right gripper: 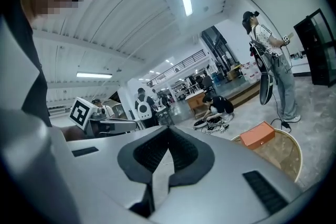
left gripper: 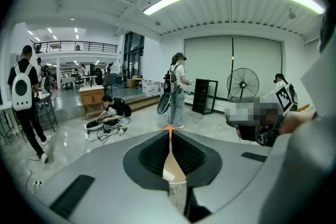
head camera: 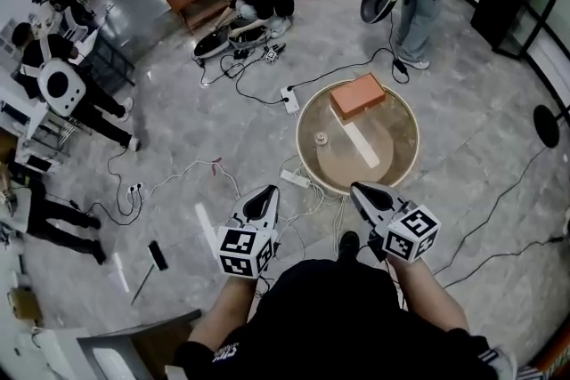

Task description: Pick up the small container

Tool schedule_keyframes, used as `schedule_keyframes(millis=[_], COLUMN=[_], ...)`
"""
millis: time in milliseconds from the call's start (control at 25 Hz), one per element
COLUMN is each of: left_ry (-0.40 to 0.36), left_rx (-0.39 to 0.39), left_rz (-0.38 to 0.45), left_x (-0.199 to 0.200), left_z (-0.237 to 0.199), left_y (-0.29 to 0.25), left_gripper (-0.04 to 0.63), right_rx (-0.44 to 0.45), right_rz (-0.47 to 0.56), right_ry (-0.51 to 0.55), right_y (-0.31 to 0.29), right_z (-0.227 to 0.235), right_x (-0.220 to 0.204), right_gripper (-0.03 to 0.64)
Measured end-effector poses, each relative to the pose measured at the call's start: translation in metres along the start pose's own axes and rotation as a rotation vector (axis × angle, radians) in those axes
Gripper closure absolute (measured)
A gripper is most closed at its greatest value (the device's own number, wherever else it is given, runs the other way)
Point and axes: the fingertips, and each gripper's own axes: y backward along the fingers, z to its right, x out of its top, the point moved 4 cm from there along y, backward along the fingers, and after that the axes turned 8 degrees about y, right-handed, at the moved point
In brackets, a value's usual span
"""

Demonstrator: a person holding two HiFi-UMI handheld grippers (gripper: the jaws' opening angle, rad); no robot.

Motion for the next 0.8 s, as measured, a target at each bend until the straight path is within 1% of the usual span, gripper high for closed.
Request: schedule_keyframes(millis=[160, 360, 480, 600, 720, 800], left_ry=[-0.012, -0.017, 0.000, 0.016, -0.007, -0.022], left_rx=[-0.004, -0.033, -0.047, -0.057, -0.071, -0.081], left_rz=[-0.014, 0.002, 0.002, 0.006, 0.021, 0.030], left_x=[0.009, 0.025, 0.030, 0.041, 0.062, 0.073], left_z=[-0.001, -0.011, -0.036, -0.069, -0.102, -0.123], left_y=[-0.040, -0.076, -0.096, -0.116, -0.129, -0.138], left_gripper=[0.568, 0.566, 0.568, 0.568, 0.568, 0.568], right_rx=[-0.008, -0.003, -0.001, -0.028, -0.059, -0.068], right_rz=[-0.005, -0.045, -0.062, -0.067, -0.049, -0.054], right_ry=[-0.012, -0.021, -0.004, 0.009, -0.005, -0.001], right_y=[-0.011, -0.040, -0.069, -0.102, -0.133, -0.155], right_z=[0.036, 0.057, 0.063, 0.072, 0.074, 0.076], right_x=[0.004, 0.003, 0.011, 0.024, 0.045, 0.052], right_gripper=[0.603, 0.603, 0.603, 0.603, 0.603, 0.603])
